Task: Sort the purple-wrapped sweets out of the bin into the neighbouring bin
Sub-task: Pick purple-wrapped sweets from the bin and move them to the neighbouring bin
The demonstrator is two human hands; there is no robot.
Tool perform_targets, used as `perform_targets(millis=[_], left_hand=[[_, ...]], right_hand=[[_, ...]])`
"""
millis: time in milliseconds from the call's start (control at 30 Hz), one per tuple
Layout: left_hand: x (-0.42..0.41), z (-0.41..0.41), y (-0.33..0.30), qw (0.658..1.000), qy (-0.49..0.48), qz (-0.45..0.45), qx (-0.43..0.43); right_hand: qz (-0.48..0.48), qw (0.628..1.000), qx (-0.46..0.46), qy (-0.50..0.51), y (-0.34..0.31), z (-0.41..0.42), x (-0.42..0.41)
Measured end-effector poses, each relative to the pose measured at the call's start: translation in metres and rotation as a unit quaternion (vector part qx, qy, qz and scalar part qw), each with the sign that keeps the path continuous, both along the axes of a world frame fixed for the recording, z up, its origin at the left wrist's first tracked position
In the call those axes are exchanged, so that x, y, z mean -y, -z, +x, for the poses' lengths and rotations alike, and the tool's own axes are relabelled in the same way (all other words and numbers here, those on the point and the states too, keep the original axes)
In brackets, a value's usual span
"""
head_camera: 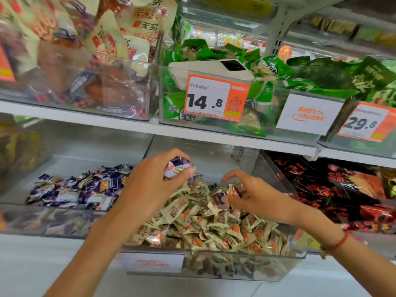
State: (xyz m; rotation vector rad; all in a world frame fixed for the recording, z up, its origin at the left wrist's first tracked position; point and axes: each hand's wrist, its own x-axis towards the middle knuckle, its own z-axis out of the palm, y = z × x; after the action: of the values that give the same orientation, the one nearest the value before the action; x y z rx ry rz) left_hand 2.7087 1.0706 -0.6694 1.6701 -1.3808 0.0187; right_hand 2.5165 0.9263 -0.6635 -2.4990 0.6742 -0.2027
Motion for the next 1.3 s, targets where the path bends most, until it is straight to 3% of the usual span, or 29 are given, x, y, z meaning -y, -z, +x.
perform_targets(millis=[167,267,333,400,500,567,633,733,833,1000,1100,1200,1300], left_hand=[[-0.041,0.073,0.005,0.994,-0.077,0.070,-0.039],[-0.047,0.106,0.032,0.970,-0.237,0.039,-0.036],[-0.046,0.112,0.050,0.953,-0.302,-0.034,-0.012],[-0.044,0.112,0.063,0.957,-0.279,-0.080,-0.010],[-0.044,0.120,0.072,0.970,-0.228,-0.078,-0.036],[-0.044,0.128,0.073,0.981,-0.195,0.001,-0.021],[-0.044,0.130,0.069,0.974,-0.178,0.126,0.058],[-0.035,0.121,0.061,0.948,-0.090,0.293,0.079],[-0.021,0.118,0.065,0.902,-0.017,0.417,0.110],[-0.017,0.154,0.064,0.876,-0.010,0.460,0.144],[-0.019,0.175,0.073,0.866,-0.095,0.473,0.136],[-0.018,0.175,0.076,0.831,-0.209,0.489,0.162],[-0.020,0.159,0.066,0.824,-0.291,0.436,0.215]], right_hand=[[0.028,0.984,0.172,-0.024,-0.006,0.047,-0.042],[0.019,0.968,0.247,-0.036,0.004,0.096,-0.063],[0.012,0.966,0.253,-0.056,0.012,0.135,-0.073],[-0.058,0.969,0.230,-0.070,0.017,0.171,-0.076],[-0.140,0.977,0.133,-0.094,0.023,0.202,-0.063],[-0.131,0.982,0.083,-0.107,0.029,0.204,-0.052],[-0.116,0.985,0.089,-0.087,0.033,0.192,-0.046],[-0.111,0.989,0.063,-0.080,0.038,0.163,-0.040],[-0.112,0.985,0.008,-0.131,0.041,0.142,-0.036],[-0.126,0.983,0.004,-0.137,0.041,0.143,-0.034],[-0.128,0.982,0.017,-0.137,0.043,0.144,-0.031],[-0.119,0.982,0.030,-0.142,0.045,0.138,-0.029],[-0.132,0.981,0.049,-0.134,0.043,0.122,-0.027]])
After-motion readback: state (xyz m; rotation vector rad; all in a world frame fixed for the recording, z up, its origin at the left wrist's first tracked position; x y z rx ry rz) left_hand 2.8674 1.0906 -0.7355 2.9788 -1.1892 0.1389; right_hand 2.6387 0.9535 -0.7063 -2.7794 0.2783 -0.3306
